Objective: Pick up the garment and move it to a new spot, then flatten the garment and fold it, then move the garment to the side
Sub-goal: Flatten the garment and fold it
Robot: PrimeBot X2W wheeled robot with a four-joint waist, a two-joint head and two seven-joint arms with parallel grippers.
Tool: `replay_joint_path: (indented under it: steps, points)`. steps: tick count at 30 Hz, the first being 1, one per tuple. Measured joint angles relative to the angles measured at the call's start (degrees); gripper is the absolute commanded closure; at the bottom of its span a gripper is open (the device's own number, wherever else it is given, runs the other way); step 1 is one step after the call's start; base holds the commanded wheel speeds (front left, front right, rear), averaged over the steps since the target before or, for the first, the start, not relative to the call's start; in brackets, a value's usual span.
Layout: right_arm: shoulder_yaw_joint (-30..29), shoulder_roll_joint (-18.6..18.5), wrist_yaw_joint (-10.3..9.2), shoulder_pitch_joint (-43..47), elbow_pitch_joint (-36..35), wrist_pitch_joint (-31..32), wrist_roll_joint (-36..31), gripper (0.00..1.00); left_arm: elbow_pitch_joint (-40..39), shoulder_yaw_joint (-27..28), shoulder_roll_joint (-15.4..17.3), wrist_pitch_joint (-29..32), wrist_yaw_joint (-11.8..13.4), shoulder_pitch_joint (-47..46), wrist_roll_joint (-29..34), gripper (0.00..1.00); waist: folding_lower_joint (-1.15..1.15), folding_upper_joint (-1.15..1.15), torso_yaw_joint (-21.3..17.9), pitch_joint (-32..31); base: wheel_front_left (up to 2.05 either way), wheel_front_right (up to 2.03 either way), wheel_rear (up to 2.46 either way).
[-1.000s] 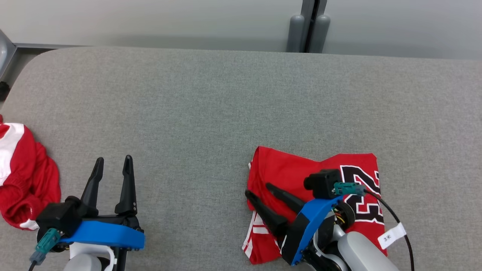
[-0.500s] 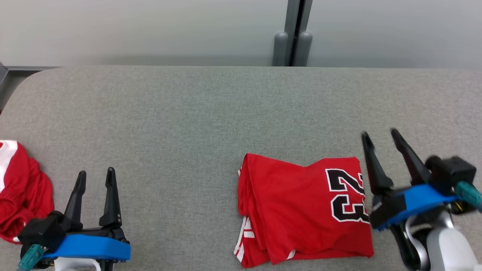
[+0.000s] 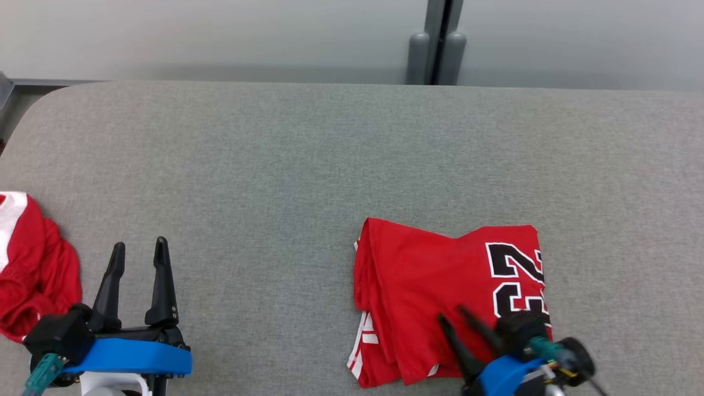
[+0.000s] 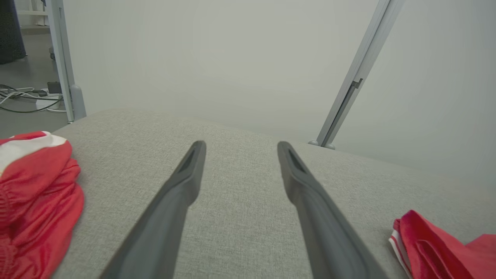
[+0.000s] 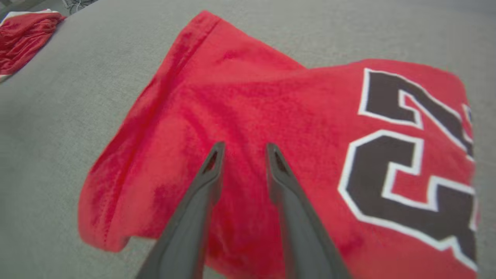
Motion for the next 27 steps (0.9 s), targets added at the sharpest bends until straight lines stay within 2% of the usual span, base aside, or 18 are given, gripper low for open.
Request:
replay_joint_path:
  steps: [11, 14, 16, 19, 22, 23, 24, 27]
  points:
    - [17.0, 0.0, 0.0, -7.4, 8.1, 4.1, 1.7, 1.0, 0.3, -0.8, -0.5, 0.0, -0.1, -1.2, 0.1, 0.0, 0.0, 0.0, 2.4, 1.5, 0.0, 0.0, 0.0]
    - [22.9, 0.0, 0.0, -10.1, 9.9, 4.8, 4.6, 1.0, 0.6, -0.8, -0.6, 0.0, -0.1, -1.2, 0.2, 0.0, 0.0, 0.0, 2.8, 1.4, 0.0, 0.0, 0.0]
    - [25.8, 0.1, 0.01, -11.2, 9.6, 3.7, 9.2, 1.0, 0.8, -0.8, -0.7, 0.0, -0.2, -1.3, 0.2, 0.0, 0.0, 0.0, 2.9, 1.3, 0.0, 0.0, 0.0]
    - [26.2, 0.1, 0.01, -12.9, 7.2, 0.2, 15.5, 1.0, 0.9, -0.8, -0.7, 0.0, -0.2, -1.3, 0.2, 0.0, 0.0, 0.0, 3.0, 1.0, 0.0, 0.0, 0.0]
    - [22.5, 0.1, 0.01, -14.4, 3.6, -4.4, 16.8, 1.0, 0.9, -0.3, -0.6, 0.0, -0.2, -1.2, 0.4, 0.0, 0.0, 0.0, 2.6, 0.5, 0.0, 0.0, 0.0]
    - [20.3, -0.2, 0.01, -14.8, 2.3, -6.0, 15.8, 0.71, 0.8, 0.0, -0.5, 0.0, -0.2, -1.0, 0.4, 0.0, 0.0, 0.0, 2.4, 0.2, 0.0, 0.0, 0.0]
    - [18.1, -0.6, 0.01, -15.0, 1.1, -7.1, 14.8, 0.01, 0.8, 0.4, -0.5, 0.0, -0.1, -0.9, 0.4, 0.0, 0.0, 0.0, 2.2, 0.0, 0.0, 0.0, 0.0]
    - [8.3, -1.6, 0.01, -14.3, -2.2, -8.9, 11.1, 0.0, 0.7, 0.8, -0.4, 0.0, 0.0, 0.1, 0.4, 0.0, 0.0, 0.0, 1.3, -1.0, 0.0, 0.0, 0.0]
